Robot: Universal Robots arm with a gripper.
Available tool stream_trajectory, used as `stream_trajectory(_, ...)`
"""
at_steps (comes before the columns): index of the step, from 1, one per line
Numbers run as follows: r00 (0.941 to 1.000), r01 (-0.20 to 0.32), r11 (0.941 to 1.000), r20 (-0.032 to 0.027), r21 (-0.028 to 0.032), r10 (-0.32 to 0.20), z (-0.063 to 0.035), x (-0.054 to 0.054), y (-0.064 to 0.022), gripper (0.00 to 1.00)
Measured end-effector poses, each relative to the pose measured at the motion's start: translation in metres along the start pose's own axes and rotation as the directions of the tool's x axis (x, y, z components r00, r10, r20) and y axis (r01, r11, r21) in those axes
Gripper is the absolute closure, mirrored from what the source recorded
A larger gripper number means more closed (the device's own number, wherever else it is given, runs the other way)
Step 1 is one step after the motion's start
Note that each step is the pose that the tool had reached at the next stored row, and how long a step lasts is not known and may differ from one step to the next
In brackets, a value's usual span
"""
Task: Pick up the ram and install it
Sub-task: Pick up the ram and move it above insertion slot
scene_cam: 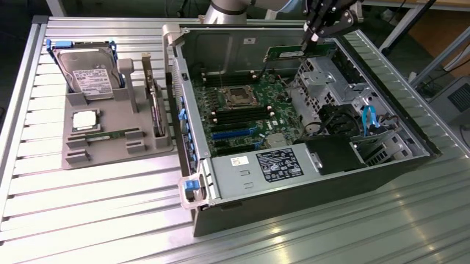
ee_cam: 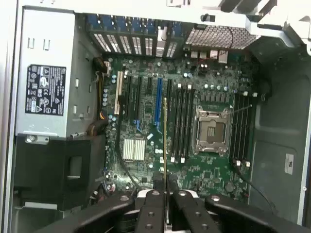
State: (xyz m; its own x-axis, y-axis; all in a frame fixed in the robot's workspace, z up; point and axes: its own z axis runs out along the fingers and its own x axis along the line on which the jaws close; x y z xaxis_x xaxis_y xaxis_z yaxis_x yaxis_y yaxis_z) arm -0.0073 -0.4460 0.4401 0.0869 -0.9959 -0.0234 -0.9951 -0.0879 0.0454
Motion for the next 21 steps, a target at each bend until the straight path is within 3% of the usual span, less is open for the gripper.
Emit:
stream_trajectory(3, 1.0000, 0.000, 1.0000, 0.0001, 0.0000, 0.000, 0.0017, 0.000, 0.0002, 0.87)
stream_trajectory(7, 1.0000, -0.010, 1.0000, 0.0005, 0.0002, 0.010, 0.0118, -0.003, 0.0002, 0.87)
stream_trajectory(12, 0.9995, -0.033, 0.9995, 0.0017, -0.0003, 0.033, 0.0190, -0.008, -0.0082, 0.87)
stream_trajectory(21, 0.9983, -0.058, 0.9983, 0.0028, 0.0003, 0.058, 0.0205, -0.011, -0.0089, 0.87)
